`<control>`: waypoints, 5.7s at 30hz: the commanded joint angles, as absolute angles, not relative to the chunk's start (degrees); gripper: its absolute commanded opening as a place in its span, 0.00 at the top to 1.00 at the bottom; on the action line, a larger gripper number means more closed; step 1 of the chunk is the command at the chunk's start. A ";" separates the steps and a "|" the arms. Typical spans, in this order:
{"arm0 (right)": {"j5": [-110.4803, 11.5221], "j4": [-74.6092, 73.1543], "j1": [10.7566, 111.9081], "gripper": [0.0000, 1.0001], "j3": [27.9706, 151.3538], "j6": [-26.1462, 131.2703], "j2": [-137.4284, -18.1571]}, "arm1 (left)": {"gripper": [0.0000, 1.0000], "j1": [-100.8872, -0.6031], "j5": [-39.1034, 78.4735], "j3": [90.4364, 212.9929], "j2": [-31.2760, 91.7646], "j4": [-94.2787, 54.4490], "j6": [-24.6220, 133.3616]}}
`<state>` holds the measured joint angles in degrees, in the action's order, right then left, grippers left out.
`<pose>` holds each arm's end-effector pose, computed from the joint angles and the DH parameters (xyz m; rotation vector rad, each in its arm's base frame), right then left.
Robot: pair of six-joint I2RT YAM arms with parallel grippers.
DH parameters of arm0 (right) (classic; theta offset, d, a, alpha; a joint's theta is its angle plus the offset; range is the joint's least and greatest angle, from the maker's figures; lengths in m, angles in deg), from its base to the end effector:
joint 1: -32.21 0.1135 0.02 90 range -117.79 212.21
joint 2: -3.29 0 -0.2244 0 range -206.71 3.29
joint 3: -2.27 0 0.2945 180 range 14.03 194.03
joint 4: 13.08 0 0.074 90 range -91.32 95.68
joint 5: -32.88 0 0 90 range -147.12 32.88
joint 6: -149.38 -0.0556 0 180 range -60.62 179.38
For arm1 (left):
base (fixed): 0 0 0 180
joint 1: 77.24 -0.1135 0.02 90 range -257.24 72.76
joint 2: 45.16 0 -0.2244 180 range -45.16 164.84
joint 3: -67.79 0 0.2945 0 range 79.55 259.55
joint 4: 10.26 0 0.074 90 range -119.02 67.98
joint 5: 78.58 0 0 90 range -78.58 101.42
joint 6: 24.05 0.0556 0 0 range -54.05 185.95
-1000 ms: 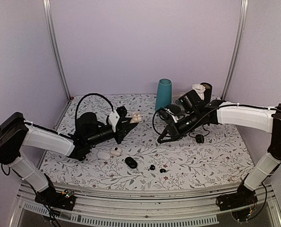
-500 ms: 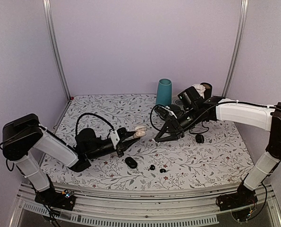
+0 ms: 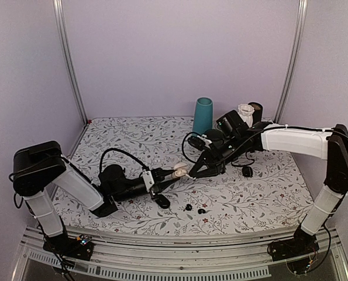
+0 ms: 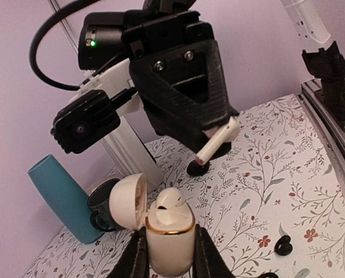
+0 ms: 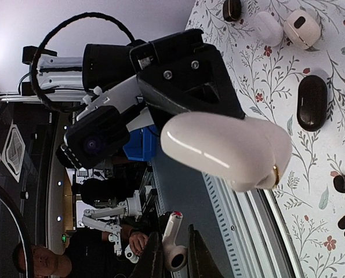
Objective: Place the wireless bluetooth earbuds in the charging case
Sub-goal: Place the left earbud in the left side groove of the charging case.
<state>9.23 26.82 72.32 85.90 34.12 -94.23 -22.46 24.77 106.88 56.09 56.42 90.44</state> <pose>0.2671 0.2916 0.1876 0.8206 -2.3187 -1.7482 0.1793 -0.2762 0.0833 1.1114 1.0417 -0.5980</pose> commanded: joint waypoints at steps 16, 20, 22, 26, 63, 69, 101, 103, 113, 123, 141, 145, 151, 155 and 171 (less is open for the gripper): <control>13.02 23.24 72.89 0.93 85.17 29.32 -97.25 | 1.00 -18.36 23.78 109.72 59.59 59.85 93.05; 13.00 23.96 72.95 0.93 84.65 29.32 -97.55 | 1.00 -18.25 23.65 109.69 59.93 60.16 92.93; 13.02 24.41 72.91 0.93 84.68 29.24 -97.90 | 1.00 -18.22 23.68 109.69 60.10 60.41 92.98; 13.28 25.30 72.97 0.93 85.00 29.23 -99.30 | 1.00 -18.23 23.80 109.91 60.92 60.93 93.03; 13.75 22.39 71.26 0.93 84.80 18.42 -104.95 | 1.00 -17.31 22.51 108.16 65.88 69.88 95.11; 13.55 22.85 71.19 0.93 84.35 18.34 -105.17 | 1.00 -17.40 22.55 109.19 66.68 69.61 94.79; 10.64 22.31 71.10 0.89 83.73 9.93 -105.81 | 1.00 -17.02 22.24 109.56 66.33 71.65 95.13; 10.09 21.92 71.10 0.88 83.73 8.60 -105.74 | 1.00 -16.95 22.26 109.60 66.32 71.91 95.13; 7.37 15.75 70.79 0.84 81.99 -0.82 -104.47 | 1.00 -16.86 21.93 109.69 66.99 73.55 94.42; 6.14 11.53 70.79 0.85 80.85 -4.34 -103.59 | 1.00 -16.85 21.15 110.13 68.75 75.84 90.25; 1.96 9.50 69.00 0.72 81.76 -9.15 -101.59 | 1.00 -16.86 16.37 112.46 72.35 79.04 80.67; 1.14 10.14 68.79 0.72 82.73 -8.80 -101.54 | 1.00 -16.79 14.58 113.15 73.04 80.04 78.15; -1.48 14.14 68.34 0.72 85.82 -5.23 -101.48 | 1.00 -16.83 13.75 114.87 73.31 80.37 73.05; -3.33 16.14 68.33 0.72 87.05 -2.57 -101.56 | 1.00 -16.92 13.67 115.74 73.53 80.49 70.67; -12.18 26.99 68.87 0.72 95.11 10.19 -101.23 | 1.00 -18.54 13.61 117.30 74.30 82.31 62.63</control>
<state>-7.69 24.09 68.85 91.85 4.64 -103.17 -18.39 12.18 116.17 73.60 62.16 64.89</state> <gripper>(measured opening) 0.280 0.212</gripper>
